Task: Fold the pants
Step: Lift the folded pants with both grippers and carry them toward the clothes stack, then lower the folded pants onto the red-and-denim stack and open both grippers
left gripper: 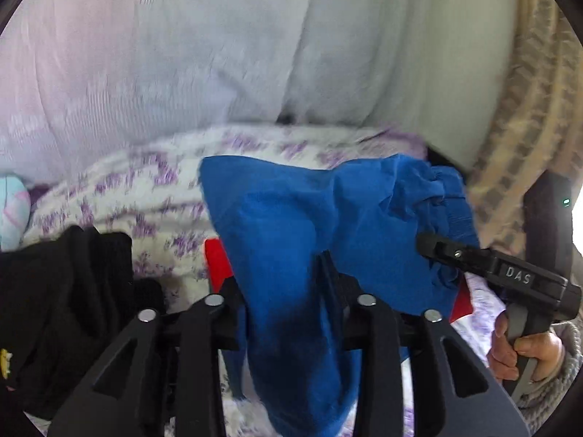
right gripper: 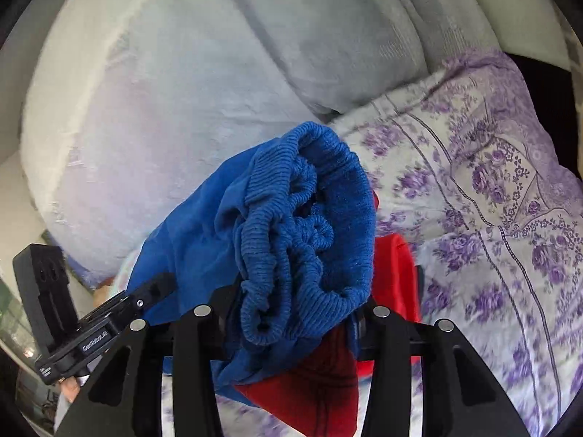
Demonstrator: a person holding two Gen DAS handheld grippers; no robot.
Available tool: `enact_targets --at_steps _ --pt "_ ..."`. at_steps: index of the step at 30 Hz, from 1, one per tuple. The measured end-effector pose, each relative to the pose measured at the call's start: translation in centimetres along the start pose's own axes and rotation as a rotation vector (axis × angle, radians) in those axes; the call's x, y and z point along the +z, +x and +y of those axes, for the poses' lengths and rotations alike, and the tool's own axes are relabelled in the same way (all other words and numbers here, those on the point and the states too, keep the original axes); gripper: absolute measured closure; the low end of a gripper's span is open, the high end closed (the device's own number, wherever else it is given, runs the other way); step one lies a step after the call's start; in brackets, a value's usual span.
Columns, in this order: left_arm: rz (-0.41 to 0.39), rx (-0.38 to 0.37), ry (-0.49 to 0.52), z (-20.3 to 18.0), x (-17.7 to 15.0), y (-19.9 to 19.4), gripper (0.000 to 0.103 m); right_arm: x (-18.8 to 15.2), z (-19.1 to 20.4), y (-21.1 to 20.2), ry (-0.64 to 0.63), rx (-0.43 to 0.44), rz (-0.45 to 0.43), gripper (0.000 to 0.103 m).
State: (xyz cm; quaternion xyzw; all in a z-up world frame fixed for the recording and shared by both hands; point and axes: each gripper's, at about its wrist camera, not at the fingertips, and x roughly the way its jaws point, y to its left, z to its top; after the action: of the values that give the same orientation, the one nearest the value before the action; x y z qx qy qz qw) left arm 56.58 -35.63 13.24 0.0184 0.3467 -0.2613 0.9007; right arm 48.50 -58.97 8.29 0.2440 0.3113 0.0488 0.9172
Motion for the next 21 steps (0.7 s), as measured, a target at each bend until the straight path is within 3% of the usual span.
enact_targets --at_steps 2,3,4,6,8,10,12,14,15,18,21 --pt "0.081 0.09 -0.012 1.2 -1.8 4.7 0.066 -1.1 -1.6 4.2 -0.018 -0.14 0.047 0.052" --pt "0.121 0.112 -0.009 1.8 -3.1 6.8 0.062 -1.5 -1.9 5.0 -0.026 -0.166 0.025 0.05" --pt "0.117 0.108 -0.011 2.3 -4.1 7.6 0.052 -1.9 -1.9 5.2 -0.043 -0.168 -0.011 0.048" --pt "0.045 0.185 -0.001 2.8 -5.4 7.5 0.036 -2.2 -1.3 5.1 -0.07 -0.182 -0.038 0.043" --pt "0.043 0.198 0.023 2.7 -5.2 7.0 0.037 -1.7 -0.4 4.7 -0.103 -0.241 -0.039 0.029" --pt "0.031 0.224 0.045 2.4 -4.8 6.1 0.037 -1.3 -0.1 3.3 -0.123 -0.239 -0.077 0.028" --pt "0.005 0.252 0.063 1.6 -4.7 3.9 0.037 -1.6 0.8 0.1 -0.124 -0.255 -0.18 0.028" --pt "-0.037 0.27 0.079 0.6 -5.3 1.4 0.027 -2.9 1.7 -3.4 -0.119 -0.296 -0.26 0.027" --pt "-0.076 0.301 0.087 -0.1 -6.0 -0.4 0.012 -4.0 2.1 -4.7 -0.112 -0.318 -0.288 0.024" --pt "-0.187 0.348 0.078 -1.8 -9.7 -5.5 0.005 -9.6 3.7 -8.7 -0.101 -0.394 -0.349 0.008" --pt "-0.181 0.325 0.046 -2.9 -13.2 -7.9 0.005 -15.5 5.6 -11.2 -0.12 -0.438 -0.412 0.004"
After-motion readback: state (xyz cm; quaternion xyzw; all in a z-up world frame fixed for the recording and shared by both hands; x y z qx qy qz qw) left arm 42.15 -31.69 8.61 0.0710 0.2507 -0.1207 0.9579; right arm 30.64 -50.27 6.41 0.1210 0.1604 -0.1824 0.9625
